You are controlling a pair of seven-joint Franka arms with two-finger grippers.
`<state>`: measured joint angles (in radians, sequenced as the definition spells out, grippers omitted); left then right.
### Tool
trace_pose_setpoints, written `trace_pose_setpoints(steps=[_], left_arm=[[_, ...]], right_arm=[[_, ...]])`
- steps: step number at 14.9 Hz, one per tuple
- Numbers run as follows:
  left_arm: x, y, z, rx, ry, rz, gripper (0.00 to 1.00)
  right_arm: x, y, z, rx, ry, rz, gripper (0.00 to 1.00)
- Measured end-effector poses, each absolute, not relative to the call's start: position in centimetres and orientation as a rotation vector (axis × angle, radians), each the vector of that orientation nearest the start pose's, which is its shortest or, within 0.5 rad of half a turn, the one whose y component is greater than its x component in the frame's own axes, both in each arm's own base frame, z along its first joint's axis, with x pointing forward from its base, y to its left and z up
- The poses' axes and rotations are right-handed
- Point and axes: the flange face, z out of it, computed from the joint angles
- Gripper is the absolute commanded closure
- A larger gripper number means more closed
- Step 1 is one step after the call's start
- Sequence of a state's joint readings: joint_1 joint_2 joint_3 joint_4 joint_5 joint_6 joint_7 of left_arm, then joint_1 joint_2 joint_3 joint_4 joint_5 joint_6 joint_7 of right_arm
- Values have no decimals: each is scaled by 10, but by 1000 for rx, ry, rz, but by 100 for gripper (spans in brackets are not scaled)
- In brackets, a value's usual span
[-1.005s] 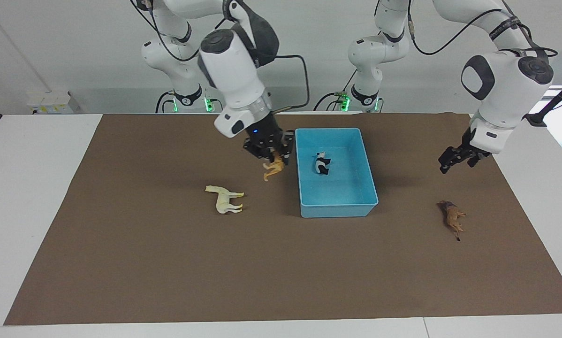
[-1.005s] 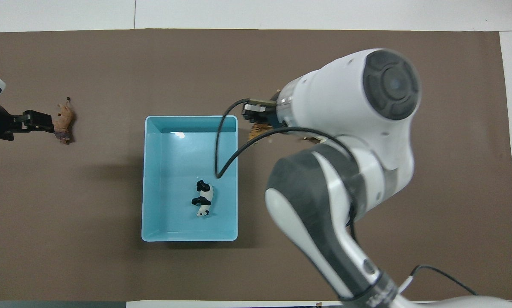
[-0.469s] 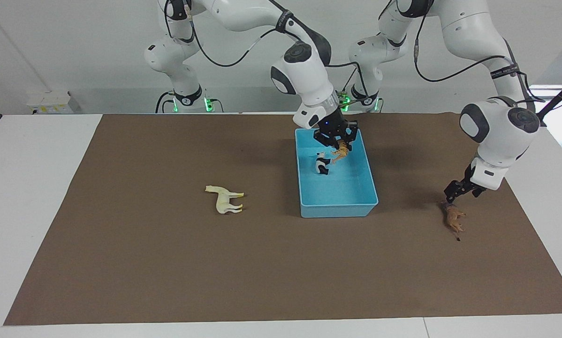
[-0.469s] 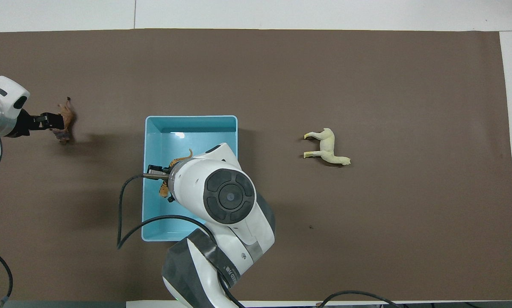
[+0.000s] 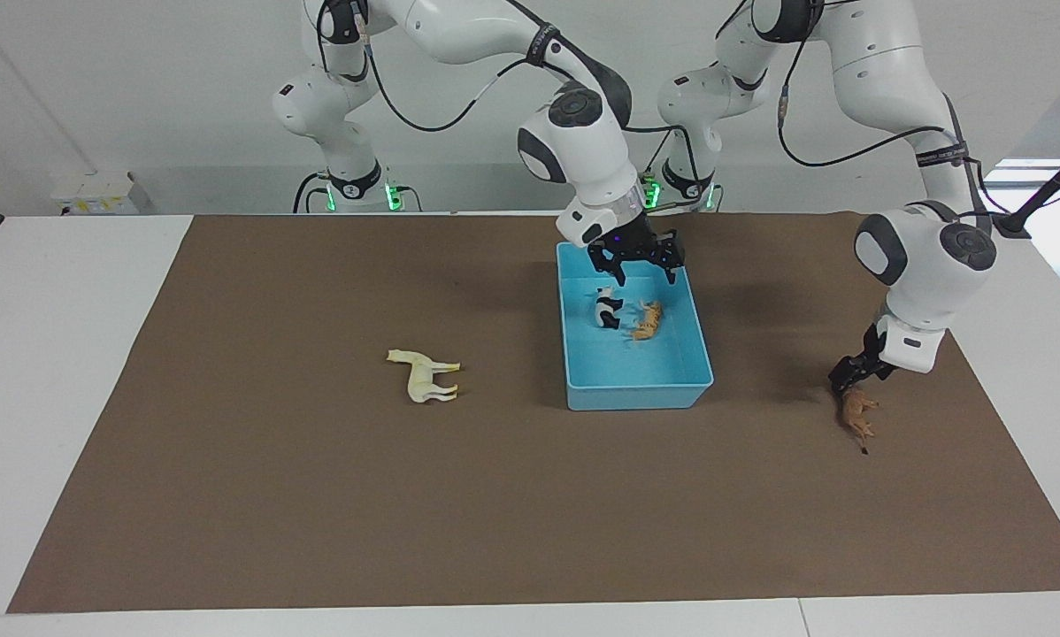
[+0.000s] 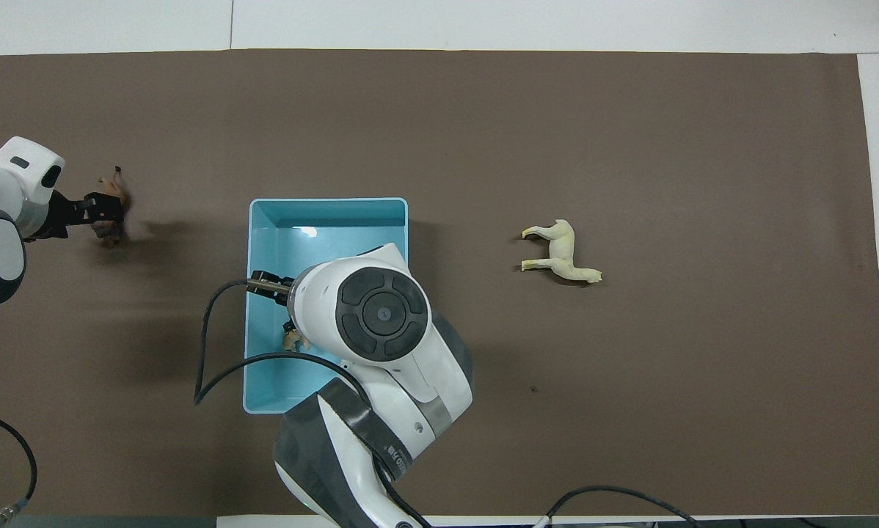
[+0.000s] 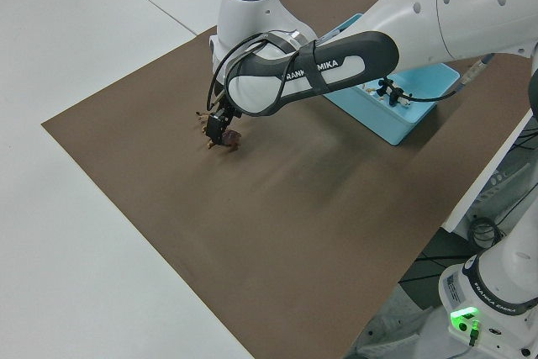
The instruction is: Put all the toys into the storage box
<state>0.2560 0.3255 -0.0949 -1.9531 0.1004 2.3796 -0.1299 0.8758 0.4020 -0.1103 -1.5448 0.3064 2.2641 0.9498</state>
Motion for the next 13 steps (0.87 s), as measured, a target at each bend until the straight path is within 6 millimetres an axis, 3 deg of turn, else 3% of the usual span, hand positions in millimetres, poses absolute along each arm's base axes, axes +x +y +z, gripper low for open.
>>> trace_pose_setpoints(steps=[2, 4, 7, 8, 10, 11, 13], left_arm=[[608, 102, 310, -3075, -351, -166, 0], [604, 101, 301, -3078, -350, -157, 17], [603, 101, 299, -3078, -352, -151, 82], [602, 102, 299, -3078, -352, -150, 89], [603, 102, 299, -3078, -352, -148, 100], [603, 102, 301, -3077, -352, -146, 100], [607, 102, 307, -3077, -352, -123, 100]], right_arm=[[520, 459, 473, -2855, 413, -124, 0], [546, 405, 481, -2988, 252, -142, 0], [591, 318, 464, -3069, 136, -118, 0], [604, 285, 455, -3082, 118, -106, 0], [621, 228, 431, -3094, 105, -102, 0], [622, 208, 417, -3097, 86, -105, 0], [612, 185, 387, -3101, 27, -107, 0]])
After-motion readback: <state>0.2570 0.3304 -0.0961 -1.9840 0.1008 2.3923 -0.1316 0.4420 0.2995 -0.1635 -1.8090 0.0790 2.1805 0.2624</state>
